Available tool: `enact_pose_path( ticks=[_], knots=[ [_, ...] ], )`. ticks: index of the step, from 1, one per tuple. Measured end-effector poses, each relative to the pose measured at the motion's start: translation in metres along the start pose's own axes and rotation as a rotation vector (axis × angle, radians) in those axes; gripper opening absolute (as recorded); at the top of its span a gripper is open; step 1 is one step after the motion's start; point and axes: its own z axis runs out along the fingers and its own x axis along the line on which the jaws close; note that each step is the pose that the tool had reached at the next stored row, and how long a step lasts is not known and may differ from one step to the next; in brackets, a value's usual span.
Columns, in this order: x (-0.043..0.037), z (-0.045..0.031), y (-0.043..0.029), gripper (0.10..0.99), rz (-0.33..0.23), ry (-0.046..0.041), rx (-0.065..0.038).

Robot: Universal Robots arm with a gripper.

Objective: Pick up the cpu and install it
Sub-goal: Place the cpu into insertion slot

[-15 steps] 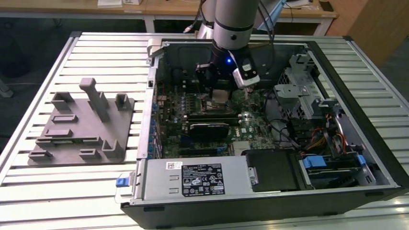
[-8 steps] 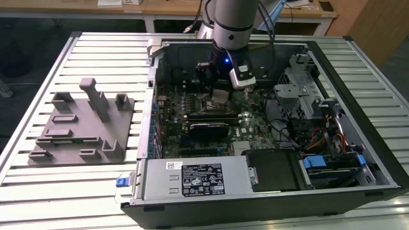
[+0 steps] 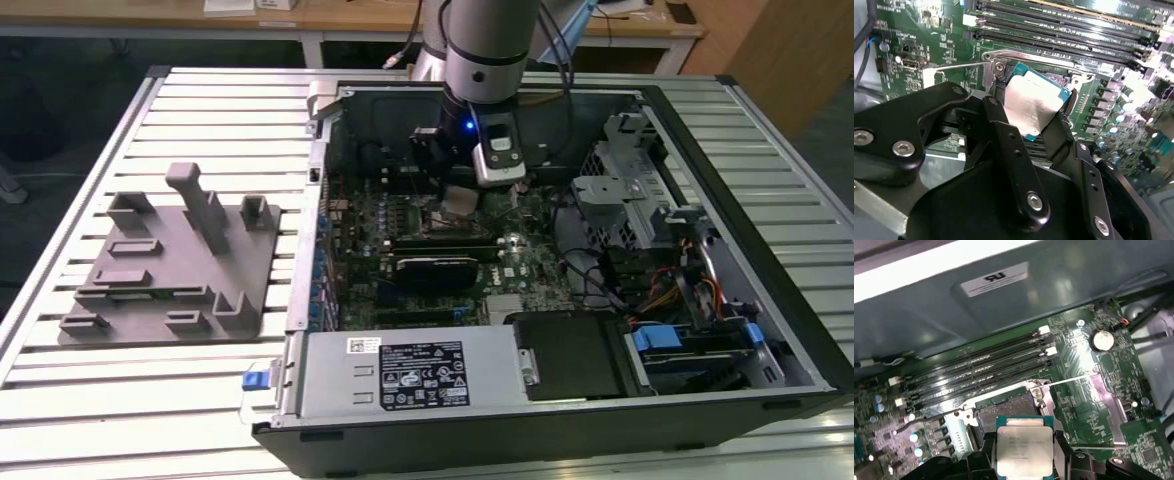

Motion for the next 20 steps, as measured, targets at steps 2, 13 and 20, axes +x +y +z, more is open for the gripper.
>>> enact_pose_path(
  ticks=[2,13,20],
  knots=[
    [0.0,0.0,0.0,0.541,0.027,-0.0011,0.0],
    [0.0,0.0001,0.0,0.541,0.195,-0.0073,-0.002],
    [0.0,0.0001,0.0,0.541,0.31,-0.0115,-0.004]
  ],
)
